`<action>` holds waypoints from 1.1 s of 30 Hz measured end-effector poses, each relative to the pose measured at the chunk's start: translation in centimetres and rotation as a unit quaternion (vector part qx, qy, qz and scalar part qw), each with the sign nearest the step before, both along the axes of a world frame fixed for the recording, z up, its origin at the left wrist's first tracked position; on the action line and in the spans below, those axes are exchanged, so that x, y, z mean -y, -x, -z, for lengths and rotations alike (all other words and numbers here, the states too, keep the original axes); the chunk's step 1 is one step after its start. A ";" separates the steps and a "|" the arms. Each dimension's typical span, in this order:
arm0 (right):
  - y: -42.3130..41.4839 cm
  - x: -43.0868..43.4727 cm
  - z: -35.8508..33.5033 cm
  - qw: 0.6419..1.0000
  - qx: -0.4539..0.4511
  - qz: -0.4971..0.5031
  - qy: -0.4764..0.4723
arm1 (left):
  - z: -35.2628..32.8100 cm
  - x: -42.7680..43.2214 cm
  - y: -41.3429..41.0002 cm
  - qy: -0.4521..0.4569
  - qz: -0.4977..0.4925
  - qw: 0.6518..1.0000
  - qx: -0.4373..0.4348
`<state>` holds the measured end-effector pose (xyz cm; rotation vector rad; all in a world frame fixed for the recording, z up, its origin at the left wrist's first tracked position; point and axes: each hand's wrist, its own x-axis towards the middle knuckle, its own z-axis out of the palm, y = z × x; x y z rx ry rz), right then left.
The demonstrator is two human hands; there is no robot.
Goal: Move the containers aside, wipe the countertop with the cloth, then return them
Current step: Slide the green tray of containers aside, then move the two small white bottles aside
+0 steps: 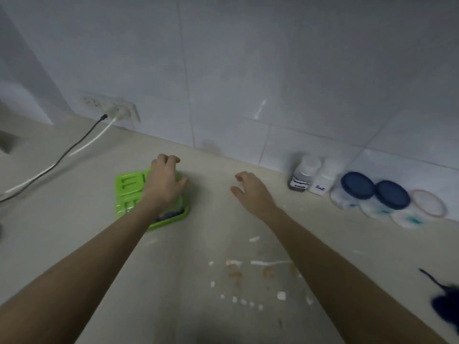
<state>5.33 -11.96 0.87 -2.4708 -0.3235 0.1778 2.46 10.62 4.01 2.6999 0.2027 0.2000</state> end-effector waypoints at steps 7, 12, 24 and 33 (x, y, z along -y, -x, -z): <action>-1.9 15.5 -2.9 0.982 0.107 0.076 0.132 | -0.1 14.6 -5.2 0.002 0.223 0.974 -0.026; -4.6 20.4 -3.8 0.959 0.109 0.088 0.245 | 0.6 22.8 -8.4 -0.027 0.309 0.947 -0.088; -6.7 22.4 -2.3 0.977 0.026 0.091 0.193 | 1.6 29.0 -11.6 -0.047 0.314 0.947 -0.057; -5.7 17.6 -3.5 0.988 0.046 0.047 0.139 | 0.1 21.2 -9.1 -0.015 0.241 0.967 -0.083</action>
